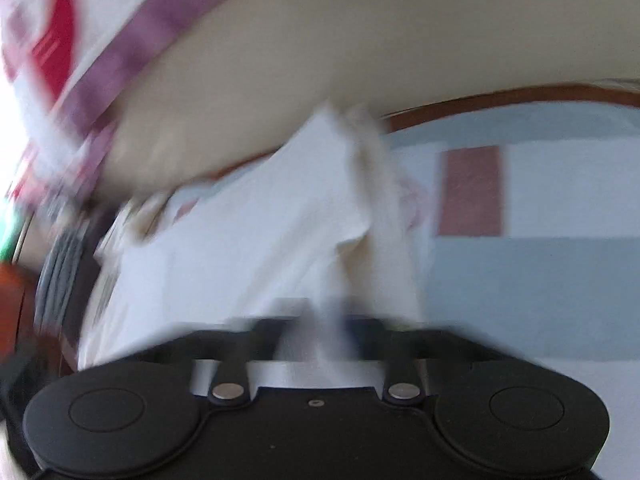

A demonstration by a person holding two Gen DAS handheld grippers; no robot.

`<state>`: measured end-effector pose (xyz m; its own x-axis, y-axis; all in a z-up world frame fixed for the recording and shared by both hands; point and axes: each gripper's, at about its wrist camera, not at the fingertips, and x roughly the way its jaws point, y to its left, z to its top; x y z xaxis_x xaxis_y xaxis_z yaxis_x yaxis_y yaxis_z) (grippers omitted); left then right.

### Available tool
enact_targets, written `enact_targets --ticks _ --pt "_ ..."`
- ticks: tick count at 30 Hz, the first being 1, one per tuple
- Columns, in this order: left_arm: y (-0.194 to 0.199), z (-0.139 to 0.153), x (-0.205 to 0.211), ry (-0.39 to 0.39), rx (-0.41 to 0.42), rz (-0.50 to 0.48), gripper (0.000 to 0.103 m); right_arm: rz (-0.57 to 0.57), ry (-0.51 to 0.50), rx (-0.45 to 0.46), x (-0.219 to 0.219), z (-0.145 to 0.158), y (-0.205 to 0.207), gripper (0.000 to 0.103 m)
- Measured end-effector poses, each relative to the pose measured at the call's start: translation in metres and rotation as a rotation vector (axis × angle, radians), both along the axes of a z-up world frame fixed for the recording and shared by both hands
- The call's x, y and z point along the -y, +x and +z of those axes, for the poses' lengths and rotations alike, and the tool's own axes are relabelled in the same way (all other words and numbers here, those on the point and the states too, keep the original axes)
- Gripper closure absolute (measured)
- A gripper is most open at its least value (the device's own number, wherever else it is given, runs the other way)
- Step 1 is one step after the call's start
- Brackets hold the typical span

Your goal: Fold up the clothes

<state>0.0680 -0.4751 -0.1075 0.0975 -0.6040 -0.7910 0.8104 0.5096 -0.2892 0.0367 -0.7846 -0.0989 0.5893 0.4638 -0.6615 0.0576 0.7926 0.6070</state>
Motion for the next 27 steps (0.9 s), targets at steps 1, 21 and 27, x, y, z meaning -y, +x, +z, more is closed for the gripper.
enact_targets --ticks 1,21,27 --pt "-0.004 0.006 0.002 0.005 0.058 -0.004 0.080 0.038 -0.016 0.044 -0.007 0.011 -0.007 0.097" --pt "0.049 -0.012 0.096 0.099 0.046 0.156 0.029 0.517 -0.128 -0.010 -0.082 -0.004 -0.015 0.093" --pt "0.038 -0.014 0.090 0.077 0.065 0.170 0.097 0.306 -0.110 0.047 -0.057 0.009 -0.014 0.083"
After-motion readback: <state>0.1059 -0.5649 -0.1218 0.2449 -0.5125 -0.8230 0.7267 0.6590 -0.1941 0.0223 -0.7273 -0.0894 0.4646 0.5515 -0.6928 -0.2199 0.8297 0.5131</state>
